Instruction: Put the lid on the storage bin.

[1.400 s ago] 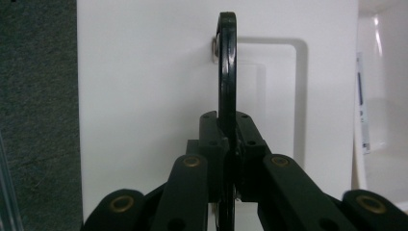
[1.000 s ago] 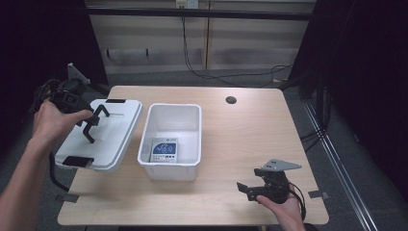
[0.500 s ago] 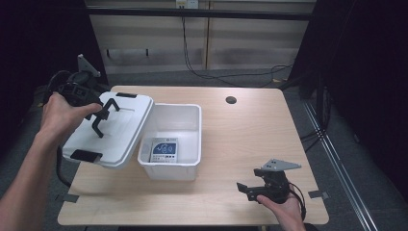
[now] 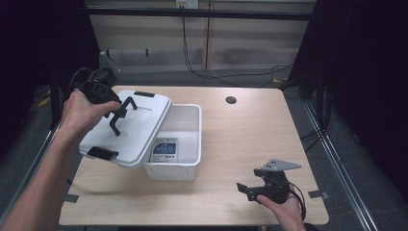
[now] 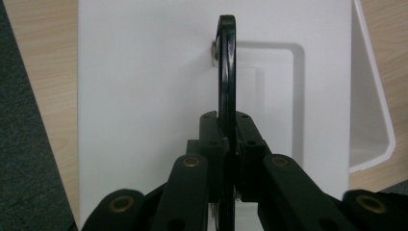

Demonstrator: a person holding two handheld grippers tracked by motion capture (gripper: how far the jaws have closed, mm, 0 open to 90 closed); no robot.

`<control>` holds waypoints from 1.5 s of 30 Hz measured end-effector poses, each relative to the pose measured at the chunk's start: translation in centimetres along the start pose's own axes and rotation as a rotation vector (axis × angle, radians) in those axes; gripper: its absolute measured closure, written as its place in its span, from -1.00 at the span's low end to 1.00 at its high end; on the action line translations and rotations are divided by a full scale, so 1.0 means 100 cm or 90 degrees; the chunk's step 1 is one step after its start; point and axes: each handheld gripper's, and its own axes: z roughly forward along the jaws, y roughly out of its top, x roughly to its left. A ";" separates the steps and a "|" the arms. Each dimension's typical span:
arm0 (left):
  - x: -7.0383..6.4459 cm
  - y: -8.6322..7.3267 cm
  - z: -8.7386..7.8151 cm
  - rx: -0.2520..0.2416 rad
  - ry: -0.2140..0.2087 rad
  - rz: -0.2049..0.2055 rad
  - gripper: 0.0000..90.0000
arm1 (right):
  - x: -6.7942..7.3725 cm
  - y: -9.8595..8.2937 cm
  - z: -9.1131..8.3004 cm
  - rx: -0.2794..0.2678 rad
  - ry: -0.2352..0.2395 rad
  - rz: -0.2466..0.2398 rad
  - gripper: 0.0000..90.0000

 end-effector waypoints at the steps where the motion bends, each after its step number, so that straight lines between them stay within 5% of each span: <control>1: -0.003 0.001 0.001 0.000 -0.002 0.001 0.88 | 0.000 0.000 0.000 0.000 0.000 0.001 -0.68; 13: -0.031 0.009 0.017 0.018 0.005 0.021 0.88 | 0.000 0.000 0.000 0.000 0.002 0.000 -0.68; 24: -0.044 0.015 0.027 0.025 -0.015 0.009 0.88 | 0.000 0.000 0.000 0.001 0.002 -0.001 -0.68; 35: -0.054 0.022 0.037 0.041 -0.001 -0.034 0.88 | 0.000 0.000 0.000 0.003 0.000 -0.001 -0.68; 45: -0.060 0.025 0.044 0.039 -0.005 -0.102 0.88 | 0.000 0.000 -0.001 0.002 -0.001 0.001 -0.68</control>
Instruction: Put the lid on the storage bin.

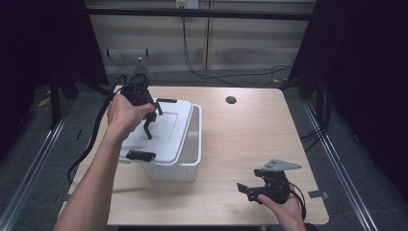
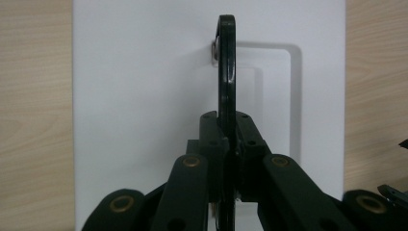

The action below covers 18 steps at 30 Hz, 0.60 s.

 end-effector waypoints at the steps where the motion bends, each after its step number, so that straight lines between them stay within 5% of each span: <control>1: -0.003 0.000 0.001 0.004 0.001 0.003 0.88 | 0.000 0.000 0.000 0.000 0.000 0.000 -0.68; 18: -0.012 0.002 0.010 -0.007 -0.012 -0.071 0.88 | 0.000 0.000 0.000 -0.001 0.003 0.000 -0.68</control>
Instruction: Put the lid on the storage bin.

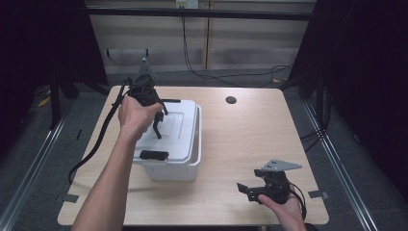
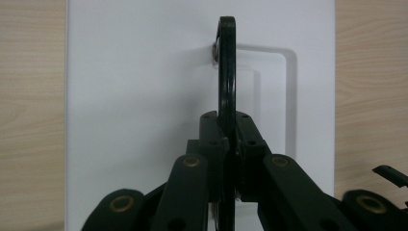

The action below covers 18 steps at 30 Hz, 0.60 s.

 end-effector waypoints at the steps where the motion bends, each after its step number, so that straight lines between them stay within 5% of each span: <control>1: -0.001 0.000 0.000 -0.011 -0.003 -0.007 0.88 | 0.000 0.000 0.000 0.000 0.000 0.000 -0.68; 16: -0.007 -0.001 0.009 -0.032 0.000 -0.048 0.88 | 0.000 0.000 0.000 0.001 0.002 0.001 -0.68; 18: -0.007 0.000 0.010 -0.023 0.002 -0.038 0.88 | -0.001 0.000 0.000 0.001 0.002 0.001 -0.68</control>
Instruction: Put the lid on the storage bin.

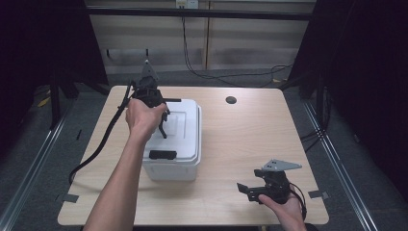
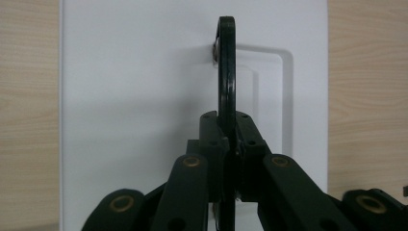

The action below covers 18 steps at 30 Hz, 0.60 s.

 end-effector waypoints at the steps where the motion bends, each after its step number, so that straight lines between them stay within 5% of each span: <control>1: 0.000 0.000 0.000 -0.002 -0.002 -0.002 0.88 | 0.000 0.000 0.000 0.000 0.000 0.000 -0.68; 15: -0.009 0.001 -0.004 -0.012 0.001 0.018 0.88 | 0.000 0.000 0.000 0.001 0.000 0.000 -0.68; 18: -0.013 0.000 -0.001 -0.001 -0.016 0.024 0.88 | 0.000 0.000 0.000 0.001 0.001 0.001 -0.68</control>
